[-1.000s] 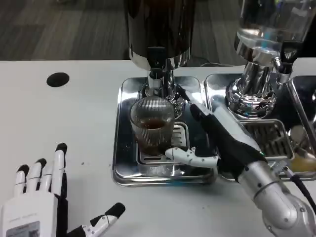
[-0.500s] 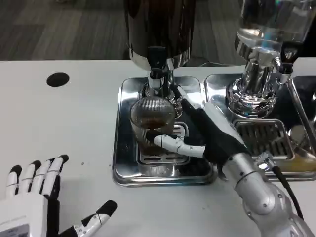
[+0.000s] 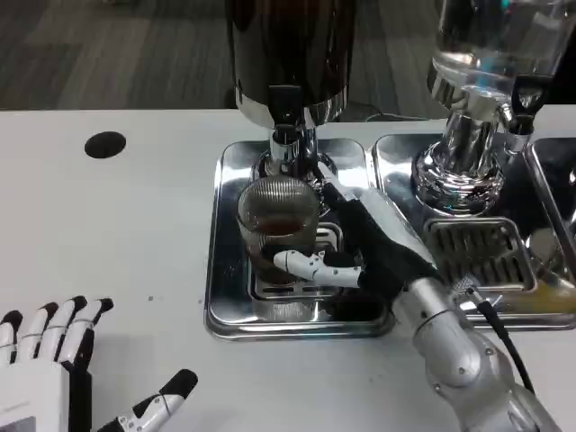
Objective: Grasp the cup under the faucet to collect the drink, then remove the cup.
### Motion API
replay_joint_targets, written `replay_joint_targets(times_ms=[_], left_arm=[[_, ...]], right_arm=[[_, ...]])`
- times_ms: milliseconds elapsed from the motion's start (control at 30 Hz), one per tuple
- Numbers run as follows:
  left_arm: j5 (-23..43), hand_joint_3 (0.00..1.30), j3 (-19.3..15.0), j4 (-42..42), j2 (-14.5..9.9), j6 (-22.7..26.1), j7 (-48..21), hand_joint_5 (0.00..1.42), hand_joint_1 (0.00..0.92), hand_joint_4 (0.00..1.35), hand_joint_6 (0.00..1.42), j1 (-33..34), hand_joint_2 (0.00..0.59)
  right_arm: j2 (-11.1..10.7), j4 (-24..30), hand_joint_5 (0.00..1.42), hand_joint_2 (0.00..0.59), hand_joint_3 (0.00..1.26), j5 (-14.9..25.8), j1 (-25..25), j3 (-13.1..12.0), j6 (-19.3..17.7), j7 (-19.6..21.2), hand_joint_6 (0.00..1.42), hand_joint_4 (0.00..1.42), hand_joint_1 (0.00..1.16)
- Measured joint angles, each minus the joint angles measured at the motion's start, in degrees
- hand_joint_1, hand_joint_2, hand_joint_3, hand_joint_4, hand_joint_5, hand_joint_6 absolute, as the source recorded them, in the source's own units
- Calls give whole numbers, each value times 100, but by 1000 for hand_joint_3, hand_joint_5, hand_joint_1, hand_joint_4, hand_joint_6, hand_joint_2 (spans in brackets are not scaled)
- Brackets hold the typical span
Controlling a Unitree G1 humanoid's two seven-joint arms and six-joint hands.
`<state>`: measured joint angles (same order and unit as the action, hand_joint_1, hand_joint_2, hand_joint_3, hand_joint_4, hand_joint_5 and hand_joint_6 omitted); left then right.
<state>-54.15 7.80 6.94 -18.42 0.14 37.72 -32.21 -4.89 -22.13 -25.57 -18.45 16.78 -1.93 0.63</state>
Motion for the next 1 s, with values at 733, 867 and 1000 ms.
replay_joint_targets(times_ms=[733, 867, 1000], left_arm=[[248, 369, -193, -212, 1, -123, 93, 144, 0, 0, 62, 5, 103], [250, 369, -214, -224, 2, -136, 93, 145, 0, 0, 62, 5, 103], [251, 369, -222, -239, 2, -149, 93, 145, 0, 0, 62, 5, 103]], right_arm=[[242, -788, 231, 180, 270, 4, -29, 84, -731, 970, 195, 362, 786], [274, -940, 297, 179, 358, 6, -51, 61, -868, 1126, 238, 447, 805], [296, -1119, 364, 180, 440, 7, -83, 38, -1035, 1305, 282, 523, 812]])
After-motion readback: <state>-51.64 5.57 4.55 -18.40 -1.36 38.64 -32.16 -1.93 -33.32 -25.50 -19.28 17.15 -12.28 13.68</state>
